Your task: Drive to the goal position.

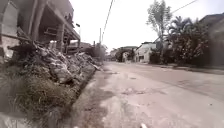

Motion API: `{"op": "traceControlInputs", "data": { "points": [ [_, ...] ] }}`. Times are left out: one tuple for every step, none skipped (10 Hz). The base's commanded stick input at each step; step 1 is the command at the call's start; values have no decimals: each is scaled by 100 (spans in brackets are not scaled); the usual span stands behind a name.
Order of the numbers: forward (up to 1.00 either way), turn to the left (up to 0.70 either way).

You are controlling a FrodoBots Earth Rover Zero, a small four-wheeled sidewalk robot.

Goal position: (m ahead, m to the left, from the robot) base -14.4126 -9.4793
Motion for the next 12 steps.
{"op": "traceControlInputs", "data": {
  "points": [
    [4, 0],
    [4, 0],
    [5, 0],
    [4, 0],
    [4, 0],
    [5, 0],
    [4, 0],
    [4, 0],
    [5, 0],
    [5, 0],
    [5, 0],
    [4, 0]
  ]
}}
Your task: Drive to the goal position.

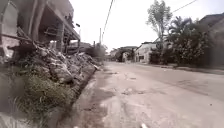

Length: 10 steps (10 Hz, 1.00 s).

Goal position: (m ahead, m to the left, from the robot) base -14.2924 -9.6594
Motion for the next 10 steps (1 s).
{"op": "traceControlInputs", "data": {
  "points": [
    [5, 0],
    [5, 0],
    [5, 0],
    [4, 0],
    [4, 0],
    [4, 0],
    [4, 0],
    [4, 0],
    [4, 0],
    [4, 0]
  ]
}}
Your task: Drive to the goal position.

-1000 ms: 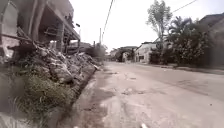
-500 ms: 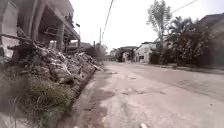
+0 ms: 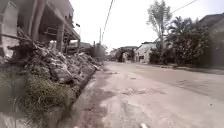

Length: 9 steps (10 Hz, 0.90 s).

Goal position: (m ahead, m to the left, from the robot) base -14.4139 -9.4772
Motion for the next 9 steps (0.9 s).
{"op": "traceControlInputs", "data": {
  "points": [
    [5, 0],
    [4, 0],
    [1, 0],
    [-40, 0],
    [-70, 0],
    [-22, 0],
    [0, 0],
    [0, 0],
    [0, 0]
  ]
}}
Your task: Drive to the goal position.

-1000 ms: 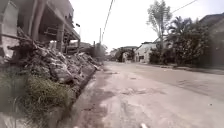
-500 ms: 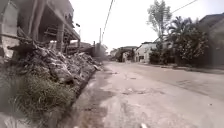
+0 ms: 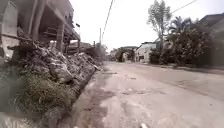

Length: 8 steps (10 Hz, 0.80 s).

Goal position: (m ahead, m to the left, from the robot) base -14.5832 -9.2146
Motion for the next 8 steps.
{"op": "traceControlInputs", "data": {
  "points": [
    [0, 0],
    [0, 0],
    [2, 0],
    [6, 0],
    [9, 0],
    [8, 0],
    [7, 0],
    [7, 0]
  ]
}}
